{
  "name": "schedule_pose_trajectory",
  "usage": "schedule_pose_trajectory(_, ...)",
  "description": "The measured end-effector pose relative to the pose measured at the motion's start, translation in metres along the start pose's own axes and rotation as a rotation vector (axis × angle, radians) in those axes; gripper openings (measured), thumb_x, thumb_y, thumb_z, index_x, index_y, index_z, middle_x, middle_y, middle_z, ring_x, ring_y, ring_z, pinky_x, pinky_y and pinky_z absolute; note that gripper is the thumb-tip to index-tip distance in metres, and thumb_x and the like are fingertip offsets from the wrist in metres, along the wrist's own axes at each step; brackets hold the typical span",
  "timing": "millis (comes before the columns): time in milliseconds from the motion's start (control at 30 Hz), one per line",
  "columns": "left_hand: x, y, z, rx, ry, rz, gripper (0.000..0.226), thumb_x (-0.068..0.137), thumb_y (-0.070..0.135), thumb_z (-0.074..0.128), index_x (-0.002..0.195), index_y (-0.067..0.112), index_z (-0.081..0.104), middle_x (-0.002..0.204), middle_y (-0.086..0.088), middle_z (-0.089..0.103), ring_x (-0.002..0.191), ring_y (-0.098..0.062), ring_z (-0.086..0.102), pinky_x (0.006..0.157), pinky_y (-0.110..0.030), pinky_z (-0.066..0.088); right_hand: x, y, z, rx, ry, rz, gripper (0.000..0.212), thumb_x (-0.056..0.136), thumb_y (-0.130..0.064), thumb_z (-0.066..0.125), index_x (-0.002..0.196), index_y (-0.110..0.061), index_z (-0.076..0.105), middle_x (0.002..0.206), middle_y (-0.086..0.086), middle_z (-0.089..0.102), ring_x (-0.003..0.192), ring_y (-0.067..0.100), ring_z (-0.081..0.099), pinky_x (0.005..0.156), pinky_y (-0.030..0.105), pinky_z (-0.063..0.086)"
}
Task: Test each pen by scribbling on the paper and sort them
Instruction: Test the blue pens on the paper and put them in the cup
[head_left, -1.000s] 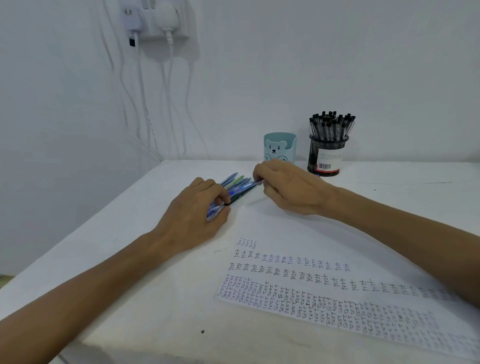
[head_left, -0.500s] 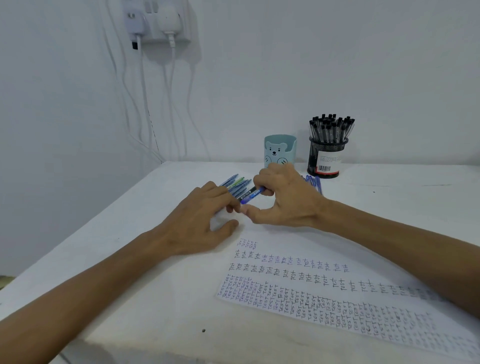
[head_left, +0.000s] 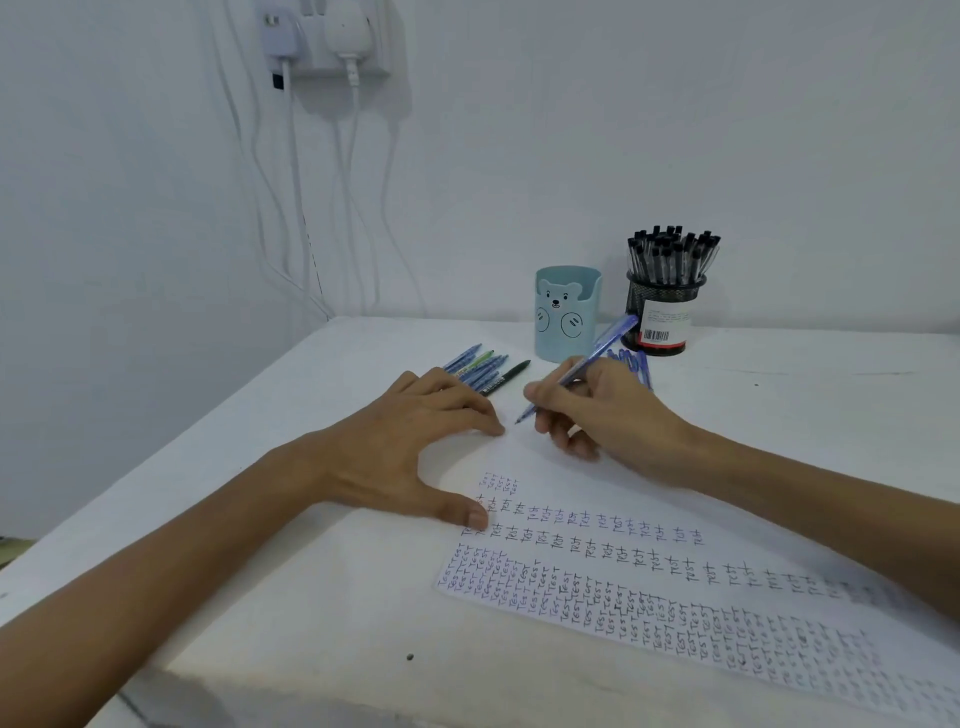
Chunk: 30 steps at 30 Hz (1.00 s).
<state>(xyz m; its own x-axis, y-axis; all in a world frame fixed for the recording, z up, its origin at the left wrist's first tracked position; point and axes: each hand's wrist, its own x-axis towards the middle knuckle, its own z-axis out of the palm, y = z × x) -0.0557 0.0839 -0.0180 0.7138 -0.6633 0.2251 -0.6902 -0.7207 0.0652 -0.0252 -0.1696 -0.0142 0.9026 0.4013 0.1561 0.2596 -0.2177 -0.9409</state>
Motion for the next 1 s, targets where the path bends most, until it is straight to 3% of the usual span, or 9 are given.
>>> schedule_pose_trajectory(100, 0.000, 0.000, 0.000, -0.009, -0.009, -0.008, 0.084, 0.072, 0.091, 0.058, 0.140, 0.040, 0.053, 0.140, 0.031, 0.045, 0.136, 0.001, 0.032, 0.109, -0.028, 0.028, -0.006, 0.001, 0.001, 0.057, -0.106, 0.063, 0.023, 0.101, -0.027, 0.062, 0.091, -0.006, 0.065, 0.083, 0.030, 0.067, 0.062, 0.031, 0.051, 0.042, 0.027, 0.032)
schedule_pose_trajectory(167, 0.000, 0.000, 0.000, -0.008, -0.012, -0.010, 0.085, 0.072, 0.091, 0.058, 0.140, 0.040, 0.053, 0.140, 0.031, 0.045, 0.136, 0.001, 0.032, 0.109, -0.030, 0.029, -0.010, -0.002, 0.002, 0.105, -0.159, 0.068, 0.015, 0.101, -0.017, 0.059, 0.101, -0.003, 0.066, 0.080, 0.021, 0.069, 0.059, 0.026, 0.055, 0.040, 0.025, 0.034)
schedule_pose_trajectory(433, 0.001, 0.000, -0.001, -0.010, -0.034, -0.012, 0.085, 0.073, 0.091, 0.057, 0.140, 0.039, 0.053, 0.140, 0.029, 0.045, 0.134, 0.000, 0.033, 0.110, -0.031, 0.032, -0.019, -0.007, 0.010, -0.132, -0.217, -0.048, 0.007, 0.089, -0.001, 0.067, 0.083, 0.002, 0.068, 0.062, 0.010, 0.067, 0.047, 0.008, 0.053, 0.049, 0.018, 0.042)
schedule_pose_trajectory(667, 0.001, -0.001, 0.000, -0.008, -0.045, -0.011, 0.085, 0.074, 0.091, 0.056, 0.141, 0.038, 0.052, 0.141, 0.027, 0.045, 0.134, 0.000, 0.033, 0.110, -0.030, 0.031, -0.024, -0.007, 0.011, -0.171, -0.232, -0.122, 0.011, 0.087, -0.002, 0.069, 0.077, -0.005, 0.070, 0.066, 0.012, 0.069, 0.060, 0.016, 0.060, 0.061, 0.027, 0.049)
schedule_pose_trajectory(1000, 0.000, -0.001, 0.000, -0.019, -0.046, -0.010, 0.083, 0.075, 0.087, 0.060, 0.141, 0.037, 0.052, 0.141, 0.025, 0.045, 0.135, -0.002, 0.034, 0.113, -0.031, 0.031, -0.023, -0.005, 0.012, -0.193, -0.258, -0.146, 0.010, 0.088, -0.002, 0.071, 0.079, -0.005, 0.072, 0.073, 0.016, 0.072, 0.064, 0.022, 0.062, 0.064, 0.030, 0.051)
